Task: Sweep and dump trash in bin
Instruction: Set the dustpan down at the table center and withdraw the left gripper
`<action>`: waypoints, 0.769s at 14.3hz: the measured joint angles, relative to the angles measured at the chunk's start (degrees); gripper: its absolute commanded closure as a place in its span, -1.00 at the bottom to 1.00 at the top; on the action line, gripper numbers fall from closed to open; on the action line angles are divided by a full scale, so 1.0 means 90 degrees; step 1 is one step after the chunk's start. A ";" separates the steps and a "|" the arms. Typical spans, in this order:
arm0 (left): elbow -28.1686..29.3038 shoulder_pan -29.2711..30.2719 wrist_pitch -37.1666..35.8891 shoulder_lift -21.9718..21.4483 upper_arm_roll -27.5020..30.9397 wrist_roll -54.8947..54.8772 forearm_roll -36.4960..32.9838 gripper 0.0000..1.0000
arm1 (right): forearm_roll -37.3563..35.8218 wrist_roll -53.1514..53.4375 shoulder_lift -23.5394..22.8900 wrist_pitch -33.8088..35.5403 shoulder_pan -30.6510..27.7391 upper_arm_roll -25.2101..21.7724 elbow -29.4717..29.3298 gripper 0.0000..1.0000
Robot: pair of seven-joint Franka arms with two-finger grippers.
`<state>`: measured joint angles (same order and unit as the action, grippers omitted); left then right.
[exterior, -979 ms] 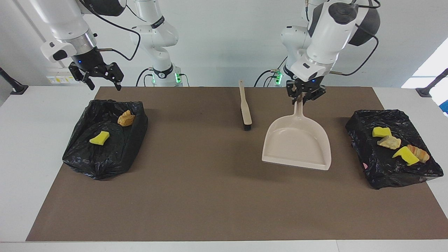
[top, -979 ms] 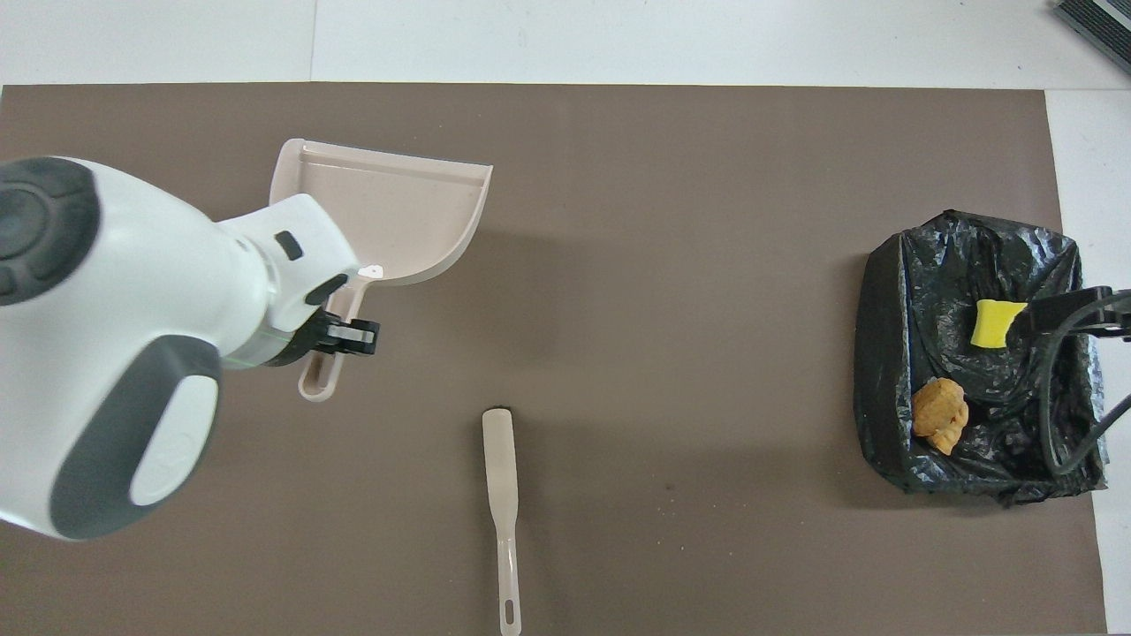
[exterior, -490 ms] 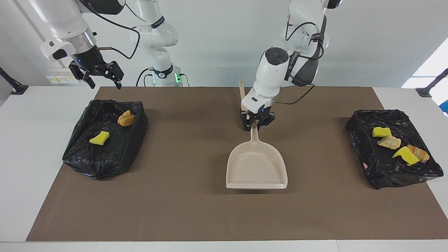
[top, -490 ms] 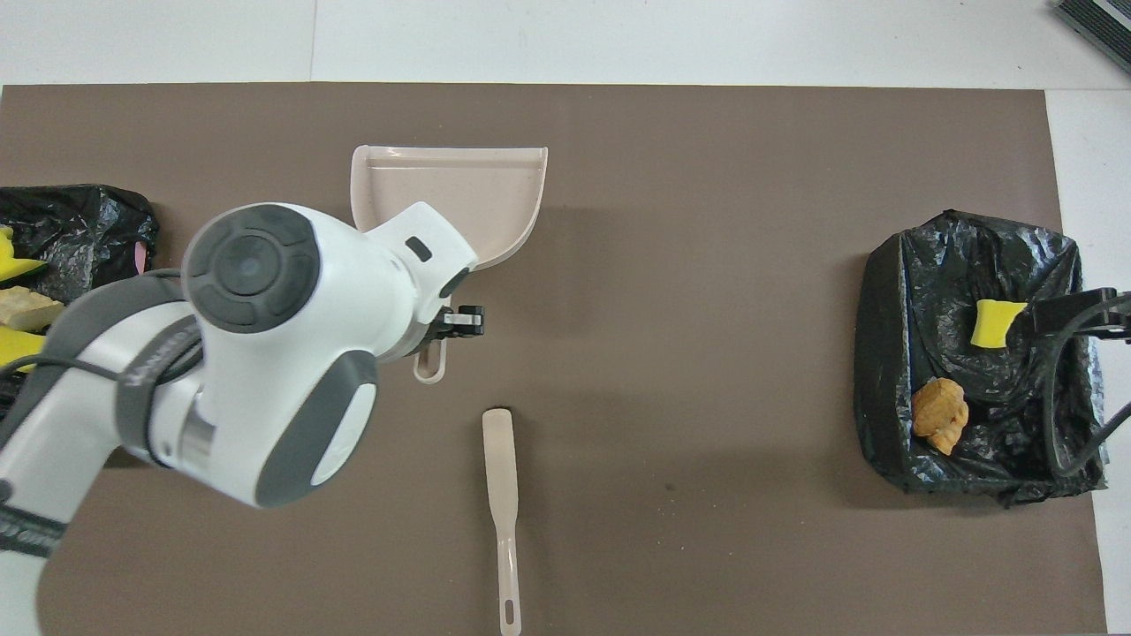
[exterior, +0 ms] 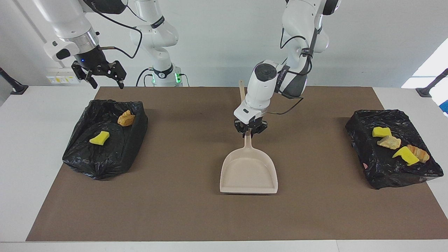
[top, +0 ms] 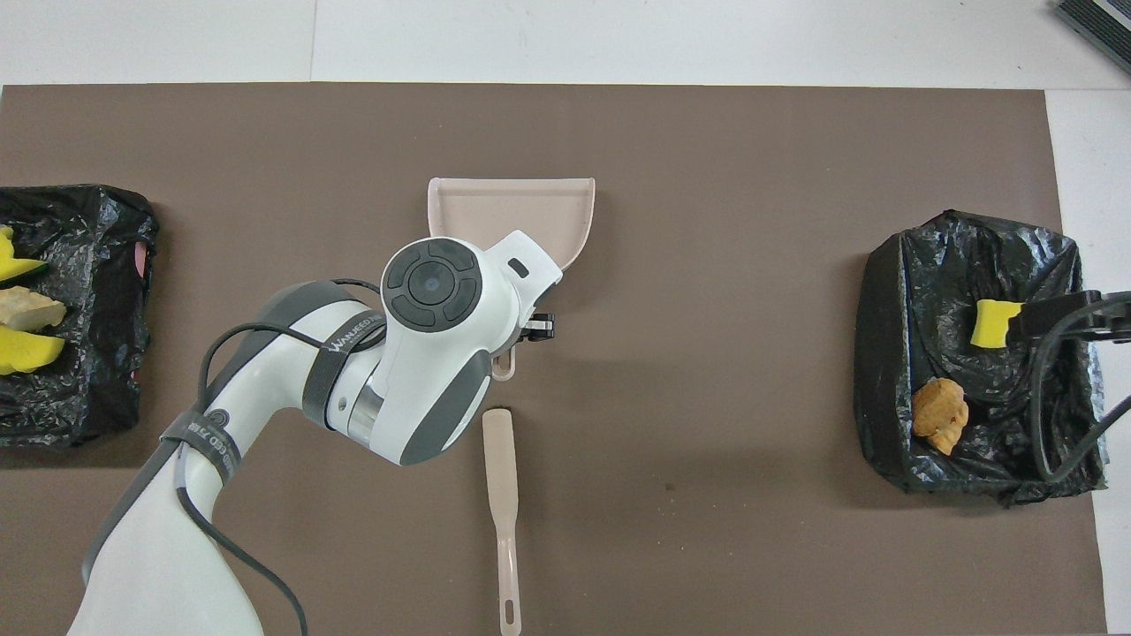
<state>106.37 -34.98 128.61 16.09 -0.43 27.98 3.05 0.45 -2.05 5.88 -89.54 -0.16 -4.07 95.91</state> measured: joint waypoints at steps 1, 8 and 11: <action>0.0094 -0.0011 0.0113 0.0002 -0.0002 0.0000 0.0000 1.00 | 0.0000 0.0000 0.0000 0.0000 0.0000 0.0000 0.0000 -1.00; 0.0227 -0.0094 0.0262 0.0140 0.0016 0.0009 0.0000 -1.00 | 0.0000 0.0000 0.0002 0.0000 0.0000 0.0000 0.0000 -1.00; 0.0141 -0.0040 0.0028 -0.0011 0.0136 0.0025 0.0000 -1.00 | 0.0000 0.0000 0.0002 0.0000 0.0000 0.0000 0.0000 -1.00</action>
<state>107.64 -35.34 128.86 16.00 0.80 28.20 3.05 0.46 -2.05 5.90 -89.54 -0.16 -4.07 95.91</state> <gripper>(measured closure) 0.075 0.000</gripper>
